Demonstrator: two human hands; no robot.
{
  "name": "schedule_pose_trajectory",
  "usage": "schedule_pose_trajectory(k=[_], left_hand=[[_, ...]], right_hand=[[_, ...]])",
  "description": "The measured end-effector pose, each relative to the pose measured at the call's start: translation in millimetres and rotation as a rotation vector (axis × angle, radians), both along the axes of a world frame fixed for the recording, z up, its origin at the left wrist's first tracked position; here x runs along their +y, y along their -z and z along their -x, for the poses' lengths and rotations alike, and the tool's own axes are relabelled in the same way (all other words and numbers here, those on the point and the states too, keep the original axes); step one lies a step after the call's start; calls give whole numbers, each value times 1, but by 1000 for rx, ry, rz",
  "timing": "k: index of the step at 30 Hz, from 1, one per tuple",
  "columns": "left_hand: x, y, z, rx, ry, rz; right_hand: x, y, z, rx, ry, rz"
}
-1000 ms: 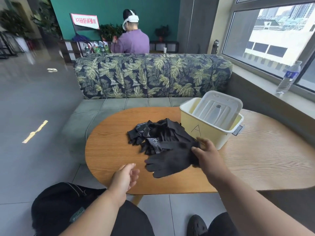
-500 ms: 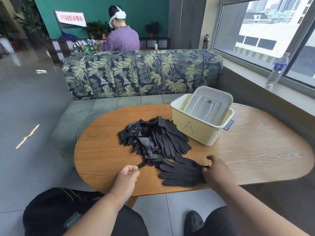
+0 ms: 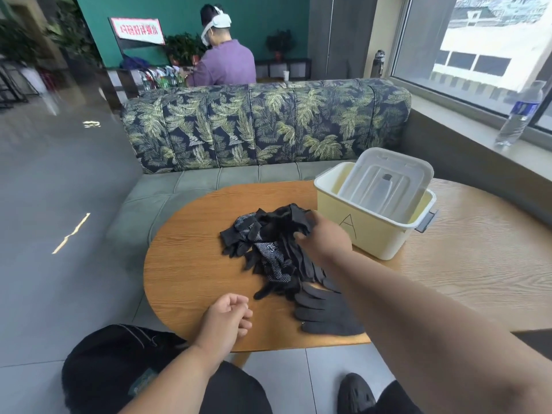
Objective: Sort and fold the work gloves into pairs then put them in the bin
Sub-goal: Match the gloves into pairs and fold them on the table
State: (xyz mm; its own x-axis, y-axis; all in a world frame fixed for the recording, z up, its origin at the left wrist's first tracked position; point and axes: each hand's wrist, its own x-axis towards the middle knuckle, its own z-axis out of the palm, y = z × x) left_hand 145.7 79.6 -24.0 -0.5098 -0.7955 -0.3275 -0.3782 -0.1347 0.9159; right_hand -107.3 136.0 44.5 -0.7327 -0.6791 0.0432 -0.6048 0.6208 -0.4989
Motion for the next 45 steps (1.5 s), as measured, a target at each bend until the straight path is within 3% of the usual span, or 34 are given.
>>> schedule_pose_trajectory(k=[6, 11, 16, 18, 20, 23, 27, 32, 39, 45], left_hand=[[-3, 2, 1, 3, 15, -6], [-9, 5, -1, 27, -1, -26], [-19, 4, 1, 227, -106, -325], [-25, 3, -4, 340, -134, -464], [-29, 0, -11, 444, -145, -582], [-31, 2, -18, 420, -146, -569], [-28, 5, -26, 215, -143, -341], [-46, -5, -40, 96, -197, -155], [-69, -27, -44, 271, -373, -163], [-77, -43, -44, 379, -388, -145]], right_hand=[[-25, 6, 17, 78, -1, -57], [-22, 4, 13, 117, -19, 60], [3, 8, -62, 200, -159, 339], [10, 26, -99, 230, -295, 297], [18, 49, -127, 142, -415, 148], [36, 70, -141, -38, -448, 33], [60, 71, -116, -76, -331, 35], [96, 66, -60, -57, 1, 44], [144, 78, -14, -49, 351, -175], [154, 77, 3, -141, 377, -143]])
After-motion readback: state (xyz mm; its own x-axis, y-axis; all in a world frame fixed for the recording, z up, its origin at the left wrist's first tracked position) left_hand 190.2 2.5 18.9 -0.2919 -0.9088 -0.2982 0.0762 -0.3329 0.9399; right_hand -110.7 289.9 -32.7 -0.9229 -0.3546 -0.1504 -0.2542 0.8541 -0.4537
